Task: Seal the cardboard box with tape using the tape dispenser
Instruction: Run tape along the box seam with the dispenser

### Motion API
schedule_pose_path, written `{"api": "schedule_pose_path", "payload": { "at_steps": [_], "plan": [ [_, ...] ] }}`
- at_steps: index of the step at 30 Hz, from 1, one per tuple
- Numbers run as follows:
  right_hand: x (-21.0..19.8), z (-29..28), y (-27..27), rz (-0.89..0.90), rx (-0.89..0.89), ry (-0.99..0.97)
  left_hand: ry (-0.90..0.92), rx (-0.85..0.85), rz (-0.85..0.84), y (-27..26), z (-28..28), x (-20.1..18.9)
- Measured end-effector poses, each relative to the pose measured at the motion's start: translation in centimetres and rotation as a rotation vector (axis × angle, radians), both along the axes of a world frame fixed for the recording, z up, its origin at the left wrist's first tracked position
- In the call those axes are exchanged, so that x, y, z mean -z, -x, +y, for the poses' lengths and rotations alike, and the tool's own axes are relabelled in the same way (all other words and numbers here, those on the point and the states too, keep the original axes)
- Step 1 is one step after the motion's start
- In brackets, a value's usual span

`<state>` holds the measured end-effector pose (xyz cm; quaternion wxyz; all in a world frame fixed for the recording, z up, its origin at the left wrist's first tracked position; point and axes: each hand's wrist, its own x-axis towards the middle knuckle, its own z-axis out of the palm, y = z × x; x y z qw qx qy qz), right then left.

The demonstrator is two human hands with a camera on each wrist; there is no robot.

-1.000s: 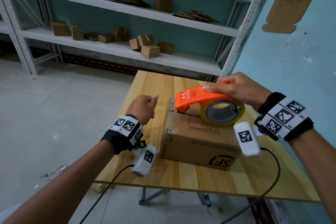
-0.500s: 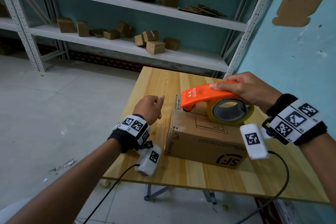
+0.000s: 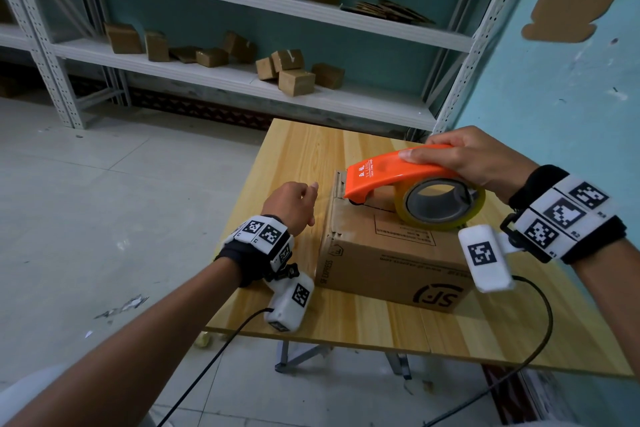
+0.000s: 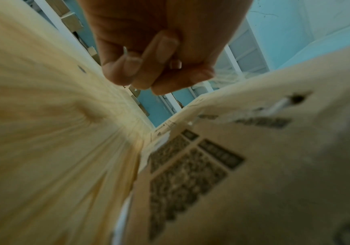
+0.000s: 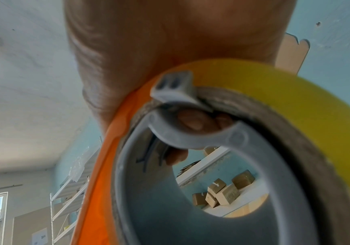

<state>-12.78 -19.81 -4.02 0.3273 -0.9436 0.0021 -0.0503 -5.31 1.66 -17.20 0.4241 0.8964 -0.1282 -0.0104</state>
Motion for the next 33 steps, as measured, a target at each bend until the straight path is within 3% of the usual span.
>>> {"api": "schedule_pose_path", "payload": {
  "at_steps": [13,33],
  "plan": [
    [0.2,-0.1,-0.1,-0.006,-0.010,-0.008,-0.045,0.063,0.028,-0.1,-1.7,0.4],
    [0.2,-0.2,-0.3,-0.017,-0.041,-0.006,-0.335,0.128,-0.014,-0.7,-1.5,-0.2]
  ]
}}
